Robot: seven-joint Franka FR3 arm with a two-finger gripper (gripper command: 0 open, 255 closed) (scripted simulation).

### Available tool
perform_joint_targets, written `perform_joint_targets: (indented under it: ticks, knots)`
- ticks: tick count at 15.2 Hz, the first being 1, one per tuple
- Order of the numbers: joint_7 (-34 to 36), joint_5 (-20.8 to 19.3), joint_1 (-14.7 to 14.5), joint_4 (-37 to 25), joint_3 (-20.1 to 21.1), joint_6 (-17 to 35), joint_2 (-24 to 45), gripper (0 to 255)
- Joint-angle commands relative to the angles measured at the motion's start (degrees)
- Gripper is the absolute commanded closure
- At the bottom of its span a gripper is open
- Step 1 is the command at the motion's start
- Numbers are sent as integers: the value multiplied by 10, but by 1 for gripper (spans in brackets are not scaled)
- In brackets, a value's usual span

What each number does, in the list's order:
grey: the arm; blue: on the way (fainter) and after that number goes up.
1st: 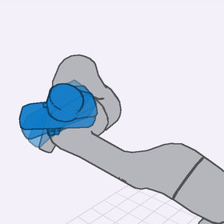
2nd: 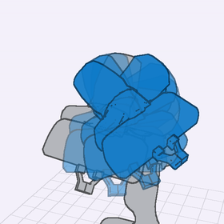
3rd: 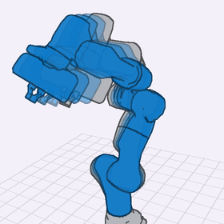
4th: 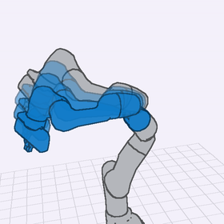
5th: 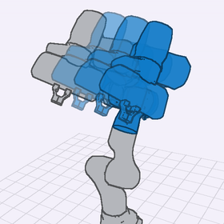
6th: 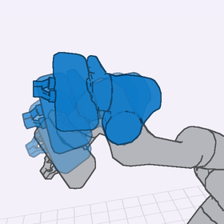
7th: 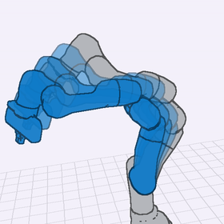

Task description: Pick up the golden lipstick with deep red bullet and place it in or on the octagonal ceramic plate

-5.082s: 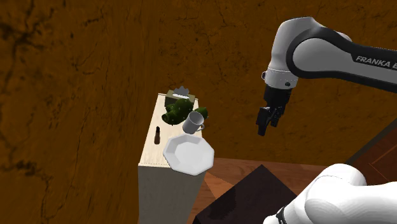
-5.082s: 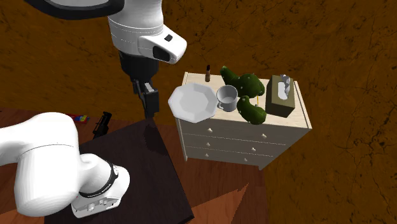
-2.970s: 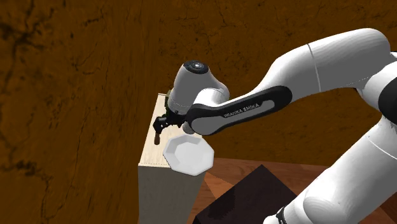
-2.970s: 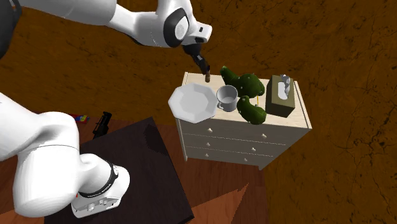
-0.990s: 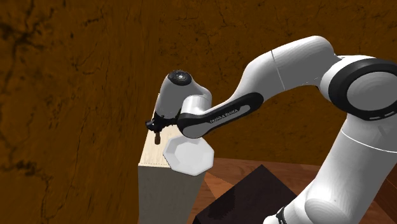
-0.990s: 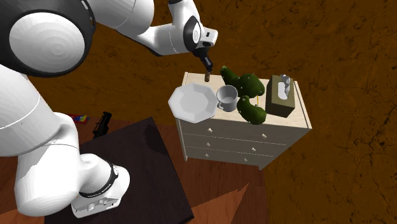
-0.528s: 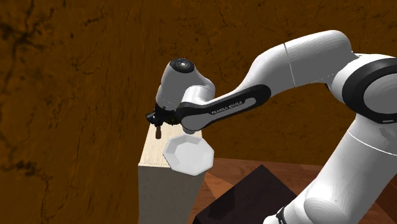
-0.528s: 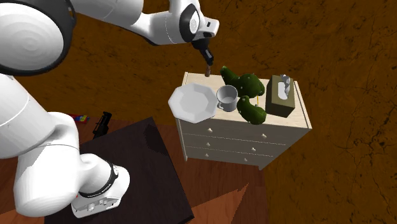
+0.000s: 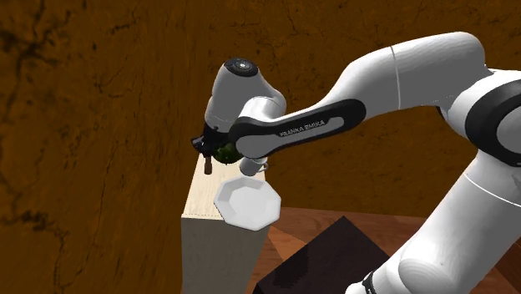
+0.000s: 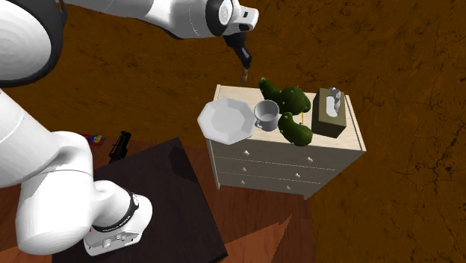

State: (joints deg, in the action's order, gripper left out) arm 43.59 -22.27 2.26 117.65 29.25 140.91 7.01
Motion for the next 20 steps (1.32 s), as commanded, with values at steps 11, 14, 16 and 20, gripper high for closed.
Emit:
perform_joint_targets:
  ticks: [11, 14, 16, 20]
  knots:
    - [-185, 210, -13, 246, -61, 12, -285, 255]
    - [-207, 228, -27, 286, -82, 8, -329, 255]
    - [-203, 225, -25, 296, -78, 26, -322, 255]
    - [-193, 218, -20, 314, -70, 61, -304, 255]
